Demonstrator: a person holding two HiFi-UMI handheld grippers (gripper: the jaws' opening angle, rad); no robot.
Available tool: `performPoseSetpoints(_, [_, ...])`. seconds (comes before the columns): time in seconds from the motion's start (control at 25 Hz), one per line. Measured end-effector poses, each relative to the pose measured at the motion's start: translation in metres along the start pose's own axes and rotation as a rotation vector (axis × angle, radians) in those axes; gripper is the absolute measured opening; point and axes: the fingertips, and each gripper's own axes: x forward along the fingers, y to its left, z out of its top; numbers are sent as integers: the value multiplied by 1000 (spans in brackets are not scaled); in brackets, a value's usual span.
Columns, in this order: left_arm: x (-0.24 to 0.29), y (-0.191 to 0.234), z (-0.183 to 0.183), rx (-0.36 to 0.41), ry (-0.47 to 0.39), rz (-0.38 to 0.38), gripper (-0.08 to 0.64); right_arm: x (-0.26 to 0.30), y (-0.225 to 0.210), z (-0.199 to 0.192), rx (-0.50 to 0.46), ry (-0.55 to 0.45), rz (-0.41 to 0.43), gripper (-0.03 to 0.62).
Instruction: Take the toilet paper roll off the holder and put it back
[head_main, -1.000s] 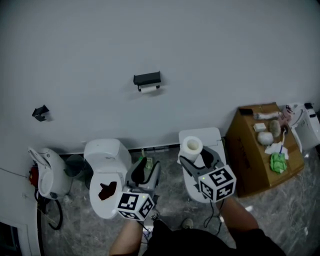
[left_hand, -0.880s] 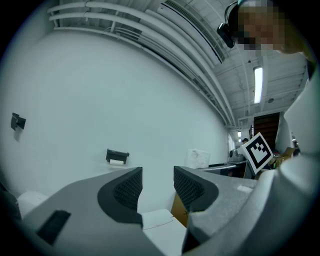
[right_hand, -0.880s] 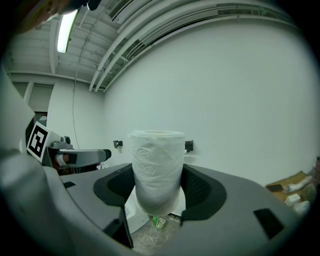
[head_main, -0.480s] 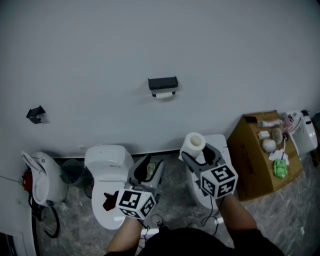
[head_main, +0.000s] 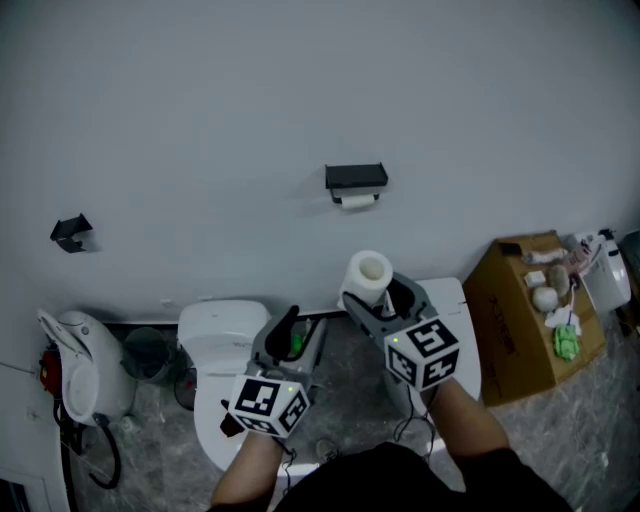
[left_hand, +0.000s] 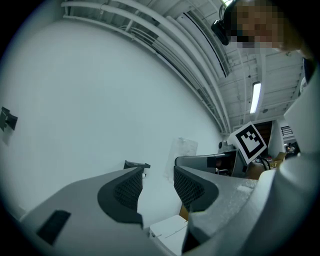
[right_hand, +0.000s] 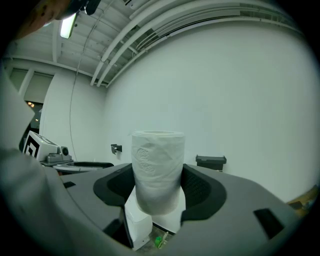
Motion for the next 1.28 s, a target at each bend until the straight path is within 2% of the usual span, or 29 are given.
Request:
performPoseSetpoints(0.28, [8,33,11,21,0,21,184,40,7,15,-7,-20,34,282])
performPoseSetpoints(0.56, [40,51,15,45,-1,33,184,73,-17,19,3,-37,56,282])
performPoseSetpoints(0.84, [100,80,11,46,16,68,184,129,-67,17,24,-26,90,282])
performPoseSetpoints(1.28, [225,113,6,57,31,83,184,211,-177,24,29,-21,98,282])
